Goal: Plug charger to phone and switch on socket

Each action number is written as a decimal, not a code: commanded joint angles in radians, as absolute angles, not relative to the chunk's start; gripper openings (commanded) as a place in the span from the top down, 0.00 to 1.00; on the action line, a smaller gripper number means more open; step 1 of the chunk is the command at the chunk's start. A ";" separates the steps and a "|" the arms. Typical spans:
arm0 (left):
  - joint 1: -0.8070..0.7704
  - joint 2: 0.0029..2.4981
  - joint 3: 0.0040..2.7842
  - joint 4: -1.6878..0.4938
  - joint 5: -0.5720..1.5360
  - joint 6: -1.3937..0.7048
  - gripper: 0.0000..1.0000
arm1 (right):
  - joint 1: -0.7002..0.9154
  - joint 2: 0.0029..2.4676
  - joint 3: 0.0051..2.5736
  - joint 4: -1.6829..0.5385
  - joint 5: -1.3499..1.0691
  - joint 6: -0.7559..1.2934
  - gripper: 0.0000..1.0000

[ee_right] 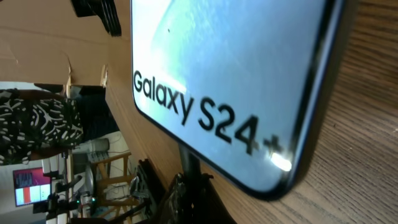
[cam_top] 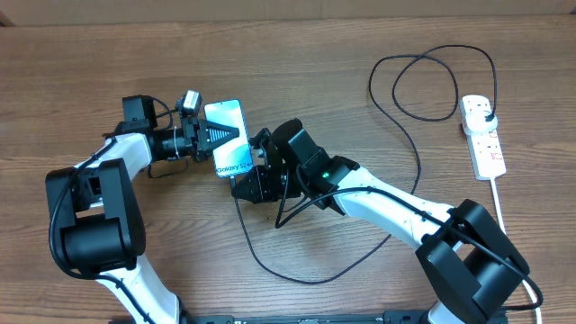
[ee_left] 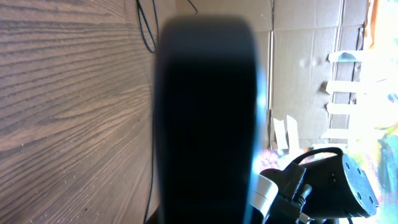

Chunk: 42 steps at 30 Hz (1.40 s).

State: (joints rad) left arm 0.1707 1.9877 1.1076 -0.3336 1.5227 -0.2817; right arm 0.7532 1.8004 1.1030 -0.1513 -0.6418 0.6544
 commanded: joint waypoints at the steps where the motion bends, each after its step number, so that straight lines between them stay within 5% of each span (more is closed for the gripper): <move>1: 0.185 1.952 1.114 -0.325 1.562 -0.258 0.96 | 0.749 1.805 1.099 -0.156 -0.657 0.650 0.96; 42: 0.183 1.952 1.114 -0.344 1.582 -0.187 0.96 | 0.728 1.805 1.099 -0.152 -0.622 0.652 0.96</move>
State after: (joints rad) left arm 0.1810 1.9877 1.1076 -0.3431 1.5230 -0.2070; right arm 0.7479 1.8004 1.1030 -0.1585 -0.6373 0.6537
